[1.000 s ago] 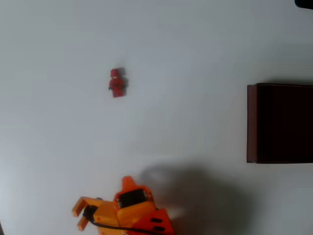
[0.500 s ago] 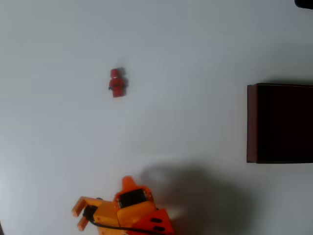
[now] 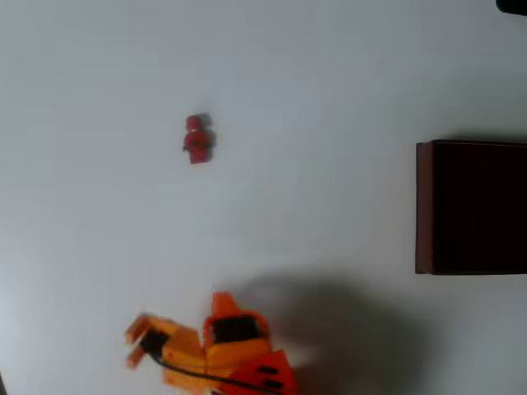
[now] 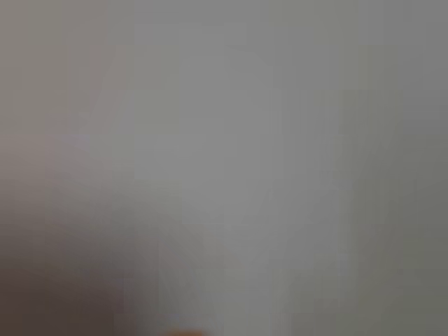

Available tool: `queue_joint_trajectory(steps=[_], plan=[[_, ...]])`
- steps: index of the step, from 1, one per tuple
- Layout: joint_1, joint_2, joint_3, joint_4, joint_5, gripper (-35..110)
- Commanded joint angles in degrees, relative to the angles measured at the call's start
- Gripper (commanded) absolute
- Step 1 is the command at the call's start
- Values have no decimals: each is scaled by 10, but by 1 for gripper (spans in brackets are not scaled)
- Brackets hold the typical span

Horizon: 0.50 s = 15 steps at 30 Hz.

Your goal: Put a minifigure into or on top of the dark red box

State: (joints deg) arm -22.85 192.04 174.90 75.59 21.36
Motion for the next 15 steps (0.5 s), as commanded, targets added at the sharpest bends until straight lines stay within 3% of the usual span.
queue_joint_trajectory(steps=[1,8,12,15], plan=[[-11,0,21,39,312,7],[28,1,-64,37,433,13],[52,1,-97,-19,491,1],[26,1,-99,-21,613,6]])
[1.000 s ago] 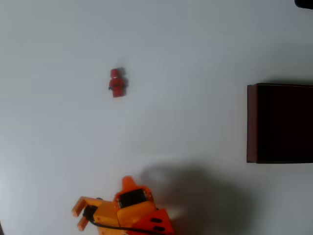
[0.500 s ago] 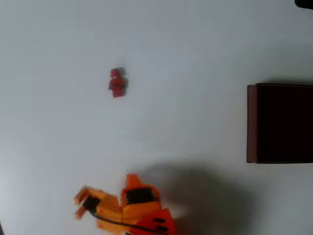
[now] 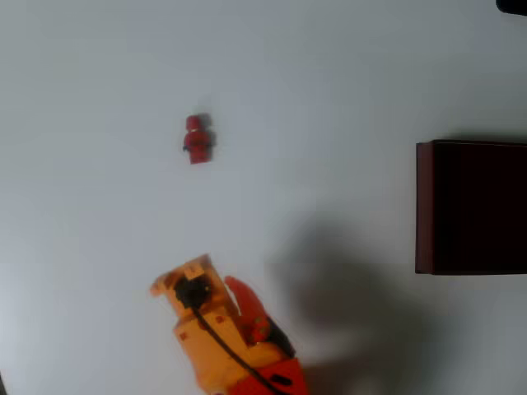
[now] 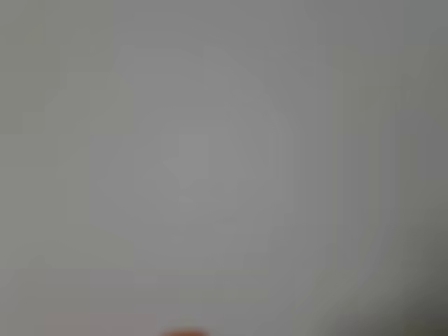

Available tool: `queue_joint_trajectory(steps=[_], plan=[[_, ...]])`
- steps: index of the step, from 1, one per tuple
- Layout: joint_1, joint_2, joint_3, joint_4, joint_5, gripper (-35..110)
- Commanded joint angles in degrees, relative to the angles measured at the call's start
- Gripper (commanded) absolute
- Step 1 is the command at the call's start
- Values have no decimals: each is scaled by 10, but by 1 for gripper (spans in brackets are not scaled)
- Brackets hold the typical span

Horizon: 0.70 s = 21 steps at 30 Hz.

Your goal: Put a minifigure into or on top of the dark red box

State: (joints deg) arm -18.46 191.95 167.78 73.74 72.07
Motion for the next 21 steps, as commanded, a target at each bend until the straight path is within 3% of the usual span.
queue_joint_trajectory(steps=[1,9,17,21], plan=[[-26,2,-23,-12,134,9],[-39,3,22,-53,296,21],[-17,-20,47,-90,352,26],[-7,-167,-18,-120,349,27]])
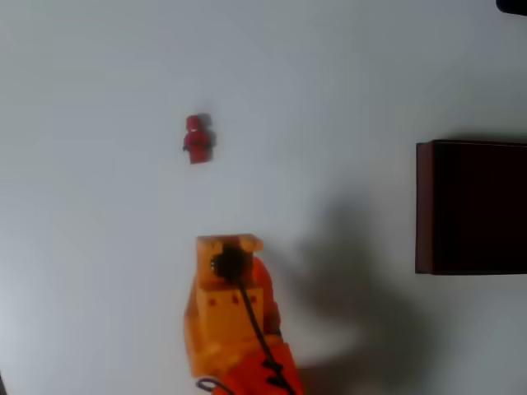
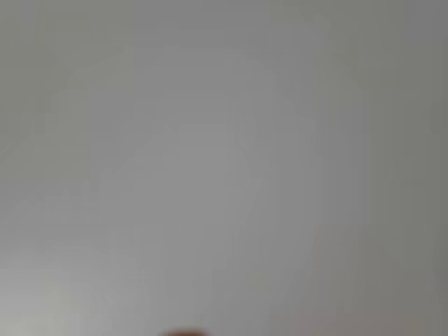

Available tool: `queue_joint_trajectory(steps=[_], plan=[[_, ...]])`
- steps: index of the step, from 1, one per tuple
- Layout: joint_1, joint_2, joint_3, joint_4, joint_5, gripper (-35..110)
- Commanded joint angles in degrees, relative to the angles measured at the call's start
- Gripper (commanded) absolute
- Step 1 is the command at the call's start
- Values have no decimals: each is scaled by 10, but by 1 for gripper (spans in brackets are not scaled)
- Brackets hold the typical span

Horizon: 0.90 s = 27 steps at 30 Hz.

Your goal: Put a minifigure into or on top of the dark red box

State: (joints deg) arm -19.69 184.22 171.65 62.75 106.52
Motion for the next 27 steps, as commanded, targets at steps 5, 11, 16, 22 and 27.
queue_joint_trajectory(steps=[5,11,16,22,27], plan=[[-4,-316,-169,-69,-14,27],[-31,-482,-250,-101,13,27],[-48,-588,-311,-129,33,26],[-44,-660,-335,-176,38,27],[-27,-703,-360,-198,14,26]])
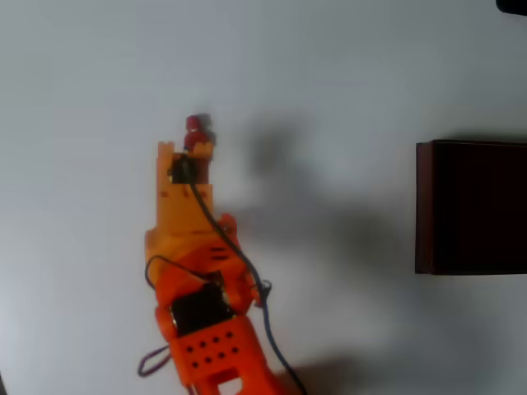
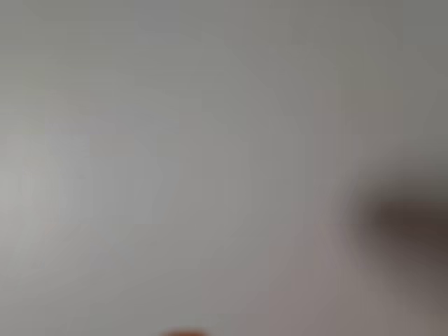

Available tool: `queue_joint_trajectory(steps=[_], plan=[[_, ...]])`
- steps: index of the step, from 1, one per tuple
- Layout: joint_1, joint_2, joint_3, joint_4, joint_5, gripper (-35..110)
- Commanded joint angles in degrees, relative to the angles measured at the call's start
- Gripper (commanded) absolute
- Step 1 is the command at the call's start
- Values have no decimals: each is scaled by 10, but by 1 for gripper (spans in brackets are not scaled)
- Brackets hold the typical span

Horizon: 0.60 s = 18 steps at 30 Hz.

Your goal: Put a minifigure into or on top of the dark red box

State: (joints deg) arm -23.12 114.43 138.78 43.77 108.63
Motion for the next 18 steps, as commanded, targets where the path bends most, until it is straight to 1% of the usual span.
queue_joint_trajectory(steps=[1,5,18], plan=[[11,-15,-38,-10,-15,26],[23,-45,-56,-17,-33,26],[15,-138,-135,-25,-35,26]])
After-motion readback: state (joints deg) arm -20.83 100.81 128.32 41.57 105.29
